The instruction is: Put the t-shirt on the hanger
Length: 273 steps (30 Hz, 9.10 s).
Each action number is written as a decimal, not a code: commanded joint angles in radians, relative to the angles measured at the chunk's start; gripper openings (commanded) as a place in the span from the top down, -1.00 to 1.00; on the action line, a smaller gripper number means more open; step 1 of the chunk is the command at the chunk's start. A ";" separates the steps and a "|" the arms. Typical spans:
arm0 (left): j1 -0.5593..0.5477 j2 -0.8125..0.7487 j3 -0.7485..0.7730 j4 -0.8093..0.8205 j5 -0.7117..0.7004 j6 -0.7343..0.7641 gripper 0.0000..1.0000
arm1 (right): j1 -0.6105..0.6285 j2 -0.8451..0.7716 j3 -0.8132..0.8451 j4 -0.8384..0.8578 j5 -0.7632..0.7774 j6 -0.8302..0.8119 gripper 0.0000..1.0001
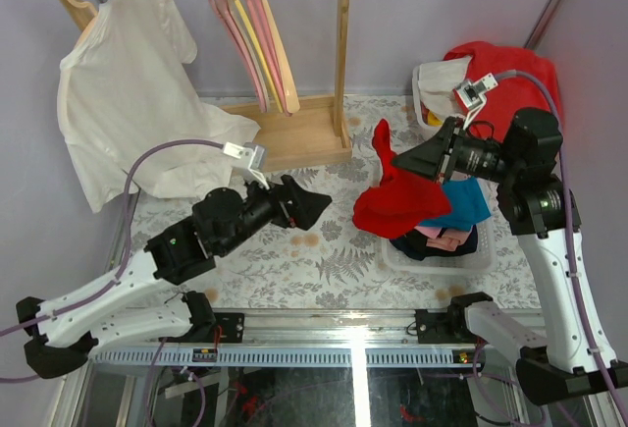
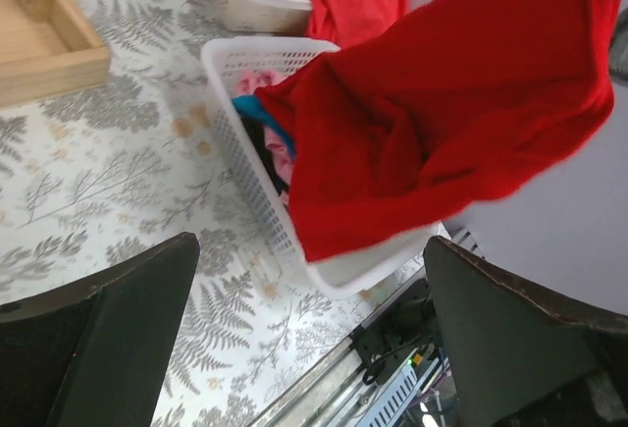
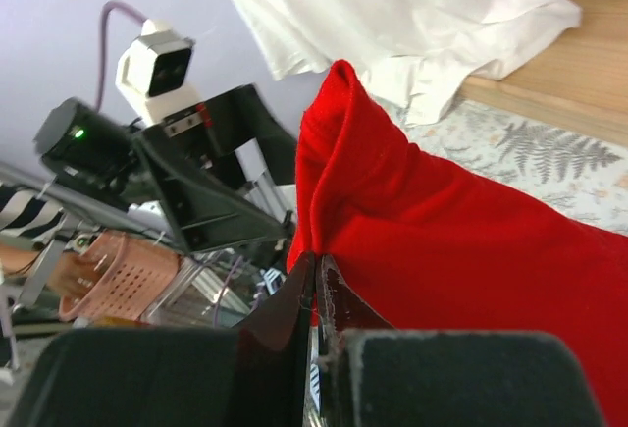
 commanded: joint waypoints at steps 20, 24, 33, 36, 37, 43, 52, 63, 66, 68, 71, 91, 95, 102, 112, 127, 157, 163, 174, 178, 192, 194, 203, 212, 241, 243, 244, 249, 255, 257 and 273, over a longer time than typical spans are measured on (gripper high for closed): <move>-0.001 0.267 0.061 0.560 0.233 0.002 -0.13 | 0.012 -0.103 -0.232 0.034 -0.113 0.023 1.00; -0.001 0.303 0.075 0.560 0.254 -0.017 0.14 | 0.012 -0.101 -0.239 0.031 -0.103 0.016 1.00; -0.001 0.330 0.043 0.596 0.281 -0.041 0.41 | 0.013 -0.091 -0.241 0.046 -0.097 0.023 1.00; -0.001 0.341 0.039 0.612 0.294 -0.051 0.38 | 0.014 -0.085 -0.248 0.058 -0.093 0.027 1.00; -0.001 0.348 0.040 0.614 0.303 -0.053 0.36 | 0.014 -0.083 -0.253 0.059 -0.091 0.027 1.00; -0.003 0.387 0.057 0.608 0.327 -0.056 0.27 | 0.014 -0.074 -0.264 0.075 -0.087 0.035 1.00; -0.004 0.415 0.050 0.605 0.318 -0.056 0.83 | 0.016 -0.067 -0.266 0.095 -0.090 0.044 1.00; -0.005 0.309 0.146 0.297 0.098 0.014 1.00 | 0.016 -0.077 -0.219 -0.066 0.022 -0.075 1.00; -0.004 0.264 0.198 0.165 0.004 0.039 1.00 | 0.016 -0.077 -0.199 -0.118 0.073 -0.109 1.00; -0.004 0.248 0.231 0.090 -0.046 0.056 1.00 | 0.016 -0.080 -0.191 -0.131 0.087 -0.120 1.00; -0.004 0.233 0.285 0.002 -0.114 0.088 1.00 | 0.016 -0.080 -0.176 -0.138 0.096 -0.120 1.00; -0.004 0.292 1.046 -0.325 -0.349 0.454 1.00 | 0.184 0.377 0.365 0.383 -0.153 0.278 1.00; -0.005 0.309 1.156 -0.394 -0.361 0.471 1.00 | 0.203 0.408 0.461 0.261 -0.135 0.196 1.00; -0.004 0.181 0.965 -0.413 -0.366 0.400 1.00 | 0.203 0.204 0.292 0.060 -0.063 -0.007 1.00; -0.005 0.213 0.956 -0.433 -0.294 0.392 1.00 | 0.202 -0.038 0.148 0.007 -0.029 -0.060 1.00; -0.004 0.186 1.051 -0.446 -0.246 0.448 1.00 | 0.203 -0.085 0.090 0.172 -0.133 0.064 1.00; -0.003 -0.133 -0.246 0.338 0.395 0.297 -0.87 | 0.203 -0.218 0.005 -0.077 -0.102 -0.061 1.00; -0.004 -0.018 -0.291 0.545 0.495 0.286 -0.88 | 0.203 -0.274 -0.028 -0.097 -0.102 -0.044 1.00; -0.004 0.177 -0.312 0.803 0.704 0.233 -0.87 | 0.202 -0.321 -0.038 -0.167 -0.094 -0.073 1.00; -0.005 0.223 -0.325 0.913 0.777 0.169 -0.82 | 0.203 -0.321 -0.051 -0.157 -0.092 -0.073 1.00; -0.028 0.159 -0.351 0.894 0.749 0.097 0.58 | 0.203 -0.330 -0.068 -0.155 -0.085 -0.075 1.00; -0.032 0.120 -0.344 0.831 0.713 0.103 0.71 | 0.203 -0.327 -0.061 -0.163 -0.073 -0.083 1.00; -0.042 -0.111 -0.318 0.558 0.523 0.149 0.99 | 0.203 -0.294 -0.031 -0.171 -0.044 -0.096 1.00; -0.041 -0.091 -0.350 0.557 0.500 0.175 -0.28 | 0.203 -0.288 -0.047 -0.128 -0.067 -0.069 1.00; -0.049 0.295 -0.380 1.050 0.755 0.125 -0.58 | 0.203 -0.336 -0.071 -0.158 -0.092 -0.075 1.00; -0.052 0.288 -0.374 1.030 0.751 0.124 -0.40 | 0.202 -0.339 -0.069 -0.160 -0.090 -0.078 1.00; -0.052 0.282 -0.372 1.017 0.749 0.125 -0.28 | 0.203 -0.341 -0.071 -0.160 -0.090 -0.078 1.00; -0.052 0.236 -0.381 0.961 0.706 0.125 0.52 | 0.203 -0.346 -0.078 -0.160 -0.086 -0.079 1.00; -0.055 0.142 -0.364 0.812 0.636 0.140 1.00 | 0.203 -0.343 -0.074 -0.159 -0.085 -0.081 1.00; -0.054 0.084 -0.359 0.739 0.590 0.153 1.00 | 0.203 -0.344 -0.076 -0.160 -0.077 -0.082 1.00; -0.054 -0.141 0.012 0.158 0.144 0.243 1.00 | 0.202 -0.270 -0.050 0.015 -0.115 0.046 1.00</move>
